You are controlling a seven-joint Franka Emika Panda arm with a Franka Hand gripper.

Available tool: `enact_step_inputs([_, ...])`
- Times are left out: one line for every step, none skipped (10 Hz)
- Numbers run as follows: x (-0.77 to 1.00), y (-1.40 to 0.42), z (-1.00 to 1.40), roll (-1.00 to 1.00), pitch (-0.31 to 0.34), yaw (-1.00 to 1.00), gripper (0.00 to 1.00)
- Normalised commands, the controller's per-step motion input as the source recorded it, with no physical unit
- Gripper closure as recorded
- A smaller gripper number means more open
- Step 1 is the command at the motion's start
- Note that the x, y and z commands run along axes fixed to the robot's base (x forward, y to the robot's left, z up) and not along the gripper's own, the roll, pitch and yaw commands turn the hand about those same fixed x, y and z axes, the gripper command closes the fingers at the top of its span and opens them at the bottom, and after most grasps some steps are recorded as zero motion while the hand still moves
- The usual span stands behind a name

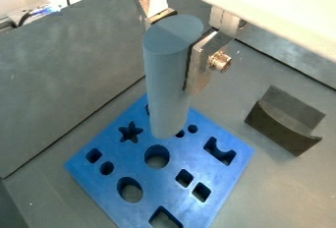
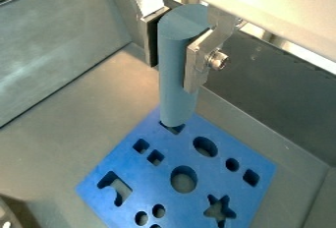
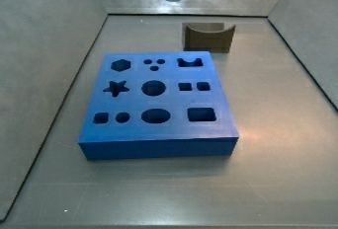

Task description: Insert the oval object.

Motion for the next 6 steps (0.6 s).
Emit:
enact_step_inputs([-0.11,-0.14,-0.87,0.01,-0.189,-1.0,1.0])
enact_step_inputs([-0.11,-0.14,-0.87,0.01,-0.189,-1.0,1.0])
enact_step_inputs([-0.11,-0.14,-0.87,0.01,-0.187,-1.0,1.0])
enact_step_inputs([-0.11,-0.28,-0.86,0.03,-0.197,-0.91,1.0])
enact_step_inputs([-0.15,-0.85,-0.88,0.1,-0.191,-0.5,1.0])
enact_step_inputs([-0.15,-0.87,-0.89,0.11,-0.194,-0.48,1.0])
